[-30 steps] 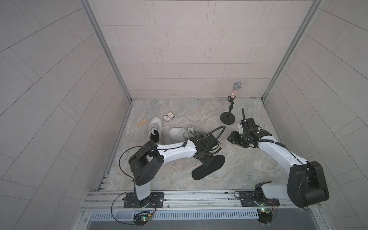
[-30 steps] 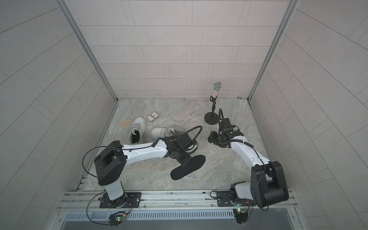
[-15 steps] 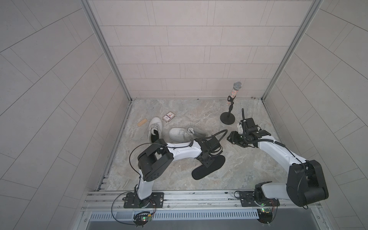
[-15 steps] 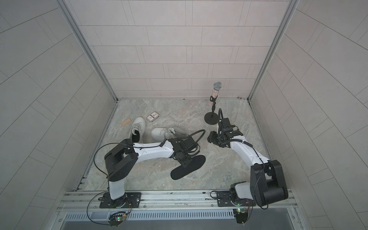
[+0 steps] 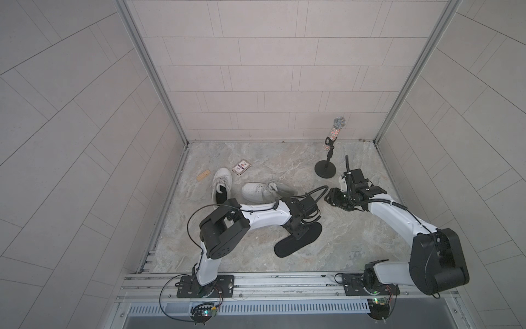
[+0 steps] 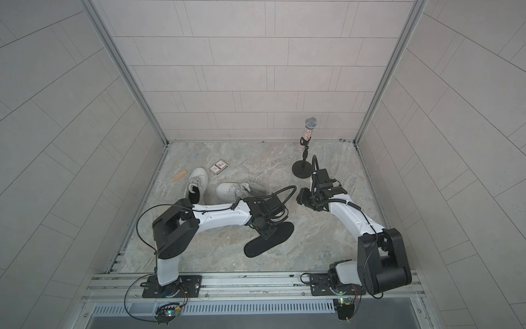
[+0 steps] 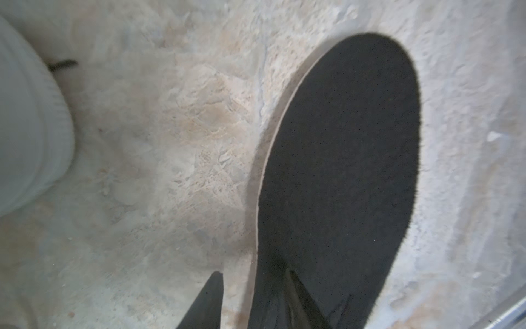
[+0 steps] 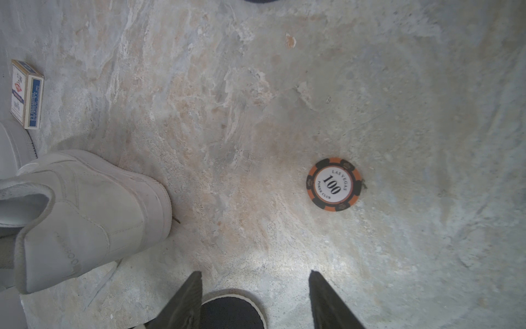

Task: Insert the insole into the shoe
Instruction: Pick up the insole from the center of the board.

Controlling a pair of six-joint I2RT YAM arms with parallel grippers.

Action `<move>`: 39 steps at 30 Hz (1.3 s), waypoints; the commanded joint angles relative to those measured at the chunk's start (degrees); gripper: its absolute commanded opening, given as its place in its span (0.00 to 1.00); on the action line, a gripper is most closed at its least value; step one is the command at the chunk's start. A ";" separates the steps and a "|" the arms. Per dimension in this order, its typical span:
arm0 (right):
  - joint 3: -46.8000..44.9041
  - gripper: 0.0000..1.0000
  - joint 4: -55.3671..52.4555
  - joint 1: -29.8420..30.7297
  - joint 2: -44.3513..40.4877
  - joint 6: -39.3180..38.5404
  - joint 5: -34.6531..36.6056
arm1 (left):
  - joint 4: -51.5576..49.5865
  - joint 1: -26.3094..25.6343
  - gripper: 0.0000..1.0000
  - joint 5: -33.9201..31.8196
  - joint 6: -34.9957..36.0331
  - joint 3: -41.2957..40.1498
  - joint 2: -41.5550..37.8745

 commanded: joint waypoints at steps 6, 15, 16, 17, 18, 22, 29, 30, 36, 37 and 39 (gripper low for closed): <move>-1.09 0.59 0.46 -0.01 0.88 -1.49 0.97 | -0.24 -0.28 0.21 2.70 0.67 0.44 3.39; -1.41 0.58 -0.50 0.11 -1.09 -2.53 1.22 | 1.76 1.57 0.00 5.36 -3.91 0.70 -0.71; -1.61 0.58 -0.53 0.11 -1.61 -2.44 1.18 | 2.63 2.27 0.00 5.97 -5.24 0.95 -1.91; -1.60 0.57 -0.73 0.19 -2.02 -2.44 1.10 | 3.25 2.88 0.00 6.36 -6.38 1.12 -2.90; -1.48 0.58 -1.09 0.36 -2.46 -2.51 1.02 | 3.84 3.54 0.00 6.59 -7.44 1.50 -3.96; -0.15 0.57 -3.26 0.39 -4.77 -3.25 0.25 | 5.72 6.22 0.00 6.03 -11.43 1.99 -8.22; 3.61 0.58 -4.25 -0.27 -11.42 -3.08 -3.89 | 10.50 11.38 0.00 1.42 -18.58 1.18 -16.45; 3.76 0.58 -2.66 -0.33 -12.00 -2.31 -6.04 | 12.29 12.12 0.00 0.83 -19.91 0.65 -17.70; -1.56 0.53 18.80 0.90 -12.04 9.15 -22.22 | 22.83 13.37 0.00 -2.87 -24.94 -2.71 -21.76; -2.10 0.53 21.21 1.70 -11.43 10.51 -22.77 | 23.54 13.55 0.00 -2.66 -25.40 -2.69 -21.88; -2.39 0.53 23.91 3.27 -10.26 11.90 -22.78 | 24.17 13.74 0.00 -2.84 -26.14 -2.45 -22.05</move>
